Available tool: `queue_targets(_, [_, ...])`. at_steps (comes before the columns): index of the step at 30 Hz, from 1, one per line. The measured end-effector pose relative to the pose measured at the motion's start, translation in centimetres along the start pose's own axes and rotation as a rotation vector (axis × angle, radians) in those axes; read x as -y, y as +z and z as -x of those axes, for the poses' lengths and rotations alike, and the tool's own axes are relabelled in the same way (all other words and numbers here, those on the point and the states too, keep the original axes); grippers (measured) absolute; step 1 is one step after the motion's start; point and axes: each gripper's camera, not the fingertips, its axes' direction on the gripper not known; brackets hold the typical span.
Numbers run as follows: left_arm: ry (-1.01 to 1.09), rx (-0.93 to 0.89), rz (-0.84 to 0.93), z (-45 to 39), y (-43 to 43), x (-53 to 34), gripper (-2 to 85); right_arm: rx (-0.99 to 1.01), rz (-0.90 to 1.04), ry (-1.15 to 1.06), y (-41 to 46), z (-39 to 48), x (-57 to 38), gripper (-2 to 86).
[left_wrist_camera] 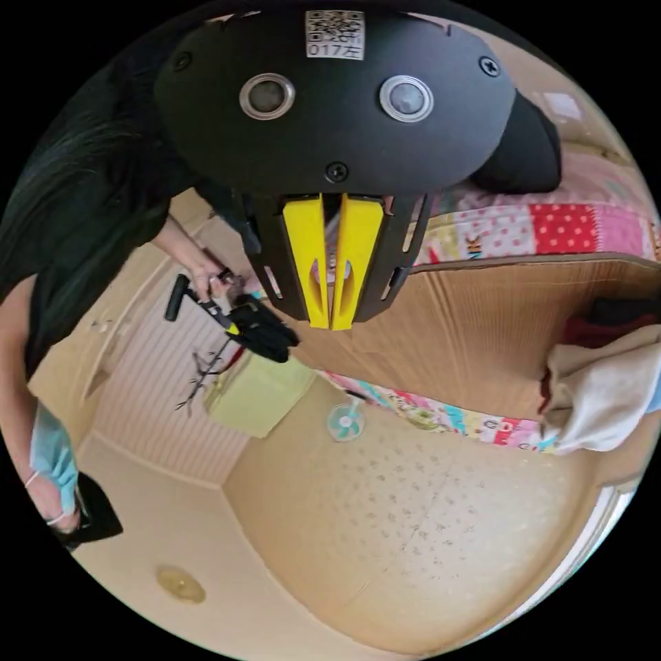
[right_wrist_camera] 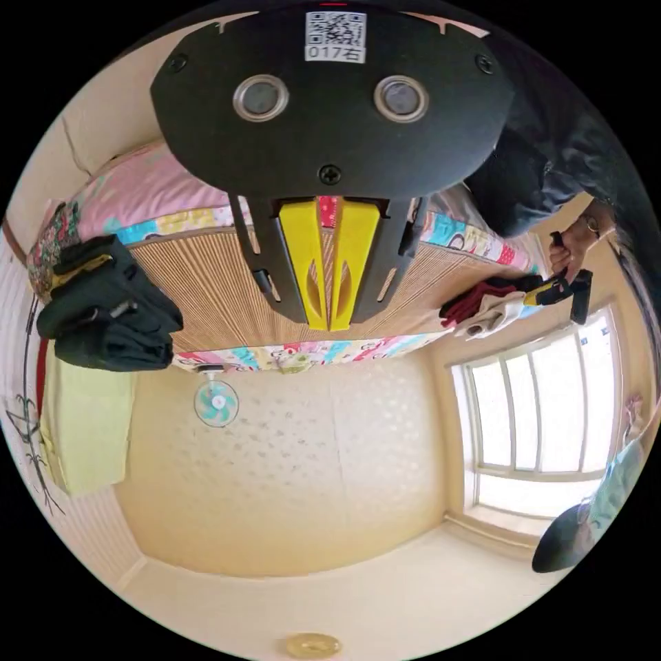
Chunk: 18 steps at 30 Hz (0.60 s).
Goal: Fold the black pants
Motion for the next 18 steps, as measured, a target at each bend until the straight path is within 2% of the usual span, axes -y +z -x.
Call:
queue_targets(1, [-0.016,-0.062,0.062,-0.2,1.7,0.3,-0.7,-0.026,0.005,0.056,-0.3,-1.4,-0.5,1.6])
queue_targets(3, [0.0,-0.026,0.208,-1.3,4.6,0.4,-0.7,-0.073,0.13,0.194,0.0,-5.9,-1.2,3.0])
queue_targets(4, [0.048,0.029,0.313,-2.5,6.3,0.2,-0.7,-0.082,0.163,0.199,0.2,-6.8,-0.9,3.9])
queue_targets(7, [0.153,0.084,0.435,-5.4,8.4,-0.6,-0.7,-0.184,0.209,0.201,1.1,-10.6,2.8,8.4])
queue_targets(10, [0.133,-0.062,0.37,-6.1,7.8,-1.0,-0.8,-0.285,0.087,0.272,0.9,-16.3,8.3,11.4])
queue_targets(13, [0.028,-0.224,0.257,-5.1,6.2,-1.0,-0.9,-0.392,-0.014,0.517,1.0,-24.5,12.6,14.7])
queue_targets(15, [0.004,-0.252,0.208,-4.9,5.1,-1.1,-1.0,-0.346,-0.036,0.684,2.9,-30.5,13.9,16.1])
queue_targets(17, [0.012,-0.217,0.187,-5.1,4.3,-1.2,-1.0,-0.286,-0.008,0.762,5.6,-33.2,14.7,15.6])
queue_targets(18, [0.017,-0.182,0.18,-5.3,3.8,-1.3,-1.0,-0.347,-0.028,0.778,6.8,-33.2,15.6,13.4])
